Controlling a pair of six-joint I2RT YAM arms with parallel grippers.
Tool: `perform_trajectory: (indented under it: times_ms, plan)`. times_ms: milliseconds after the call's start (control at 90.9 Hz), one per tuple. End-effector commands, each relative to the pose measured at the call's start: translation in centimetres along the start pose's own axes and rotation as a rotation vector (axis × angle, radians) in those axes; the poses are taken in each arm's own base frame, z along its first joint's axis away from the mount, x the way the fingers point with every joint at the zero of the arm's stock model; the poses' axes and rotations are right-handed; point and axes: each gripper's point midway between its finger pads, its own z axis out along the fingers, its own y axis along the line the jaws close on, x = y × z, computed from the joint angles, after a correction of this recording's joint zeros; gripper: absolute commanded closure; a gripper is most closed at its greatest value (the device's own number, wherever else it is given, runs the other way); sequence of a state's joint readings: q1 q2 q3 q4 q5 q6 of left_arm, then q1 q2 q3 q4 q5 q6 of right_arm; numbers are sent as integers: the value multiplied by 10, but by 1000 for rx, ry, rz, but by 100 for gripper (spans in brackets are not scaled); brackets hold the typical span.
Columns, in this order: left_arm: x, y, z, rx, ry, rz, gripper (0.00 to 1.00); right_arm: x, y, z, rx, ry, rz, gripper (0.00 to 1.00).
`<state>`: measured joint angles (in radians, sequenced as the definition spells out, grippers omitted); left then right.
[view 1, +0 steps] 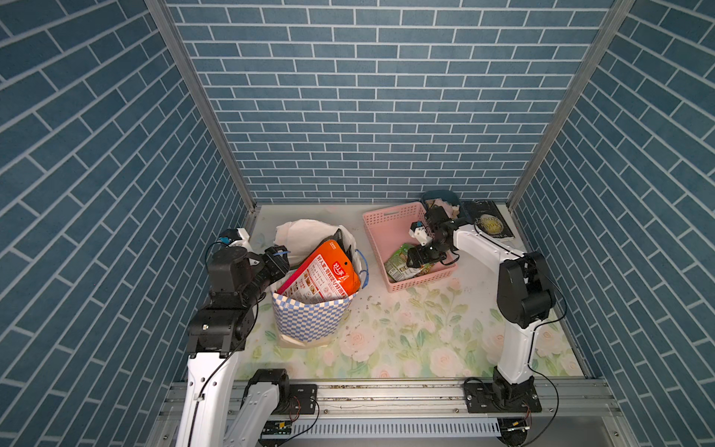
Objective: Place the condiment packets inside the bag
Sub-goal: Pick up the condiment packet from the storage box.
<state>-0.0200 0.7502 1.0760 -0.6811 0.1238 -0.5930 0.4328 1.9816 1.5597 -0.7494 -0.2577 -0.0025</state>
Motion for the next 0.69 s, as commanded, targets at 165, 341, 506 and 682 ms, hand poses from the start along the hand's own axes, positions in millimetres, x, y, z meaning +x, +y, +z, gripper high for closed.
perform_trajectory:
  times_ms: [165,341,506,682]
  plan:
    - [12,7,8,-14,33,21,42,-15,-20,-11,122,-45,-64,18]
    - [10,5,8,-7,24,22,42,-31,-22,-18,122,-92,-69,14]
    - [8,3,6,0,20,20,42,-18,-19,9,51,-24,-61,17]
    - [6,0,5,13,17,21,42,-17,-9,18,-29,-36,-48,24]
